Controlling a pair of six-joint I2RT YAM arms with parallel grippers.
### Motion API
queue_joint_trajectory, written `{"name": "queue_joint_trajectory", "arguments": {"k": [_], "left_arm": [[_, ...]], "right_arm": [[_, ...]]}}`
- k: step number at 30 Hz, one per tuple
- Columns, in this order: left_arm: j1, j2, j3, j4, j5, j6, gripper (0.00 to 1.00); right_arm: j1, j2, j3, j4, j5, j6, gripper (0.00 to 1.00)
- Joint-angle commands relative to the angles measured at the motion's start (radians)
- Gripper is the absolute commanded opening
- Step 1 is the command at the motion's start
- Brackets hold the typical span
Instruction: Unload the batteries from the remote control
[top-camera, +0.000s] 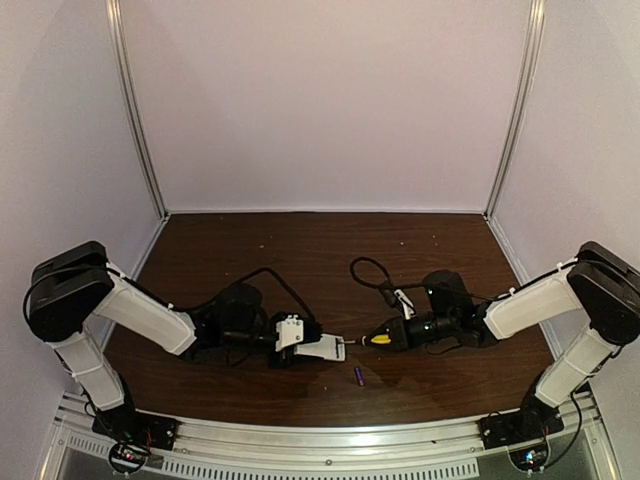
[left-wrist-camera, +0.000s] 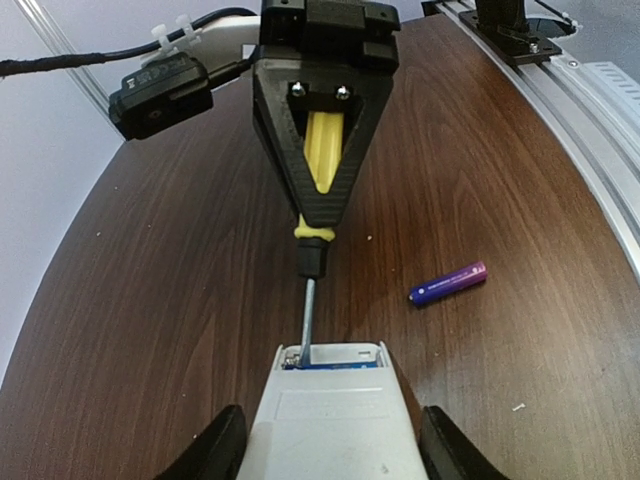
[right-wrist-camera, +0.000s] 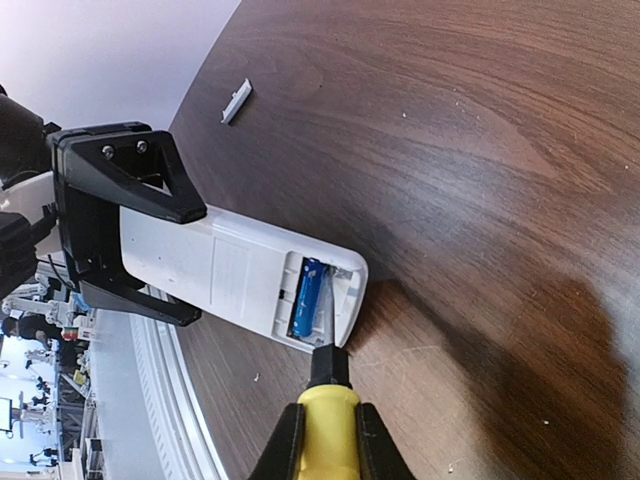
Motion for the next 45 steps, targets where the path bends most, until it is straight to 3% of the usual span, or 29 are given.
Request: {"name": "queue_joint_trajectory", "arguments": {"k": [1,19,31,45], "left_arm": [[0.007,0.017,0.017,0.031,0.045,0.000,0.00],[0.047,0.127,0.077,0.007,0.072,-0.025,0.00],[0.059,0.142,0.081,0.011,0.099,-0.037,0.00],[0.064,0.179,0.119,-0.069,0.135,-0.018,0.00]], "right_arm": [[-0.009,0.071,-0.024,0.153,-0.084,0.045,0.00],[-0.022,0.187,-0.035,0.295,-0.126,0.015,0.00],[0.023,-0.029,-0.071,0.241,-0.080,-0.052,0.00],[0.084,-0.147,-0.098,0.236,-0.051,-0.083,0.00]]}}
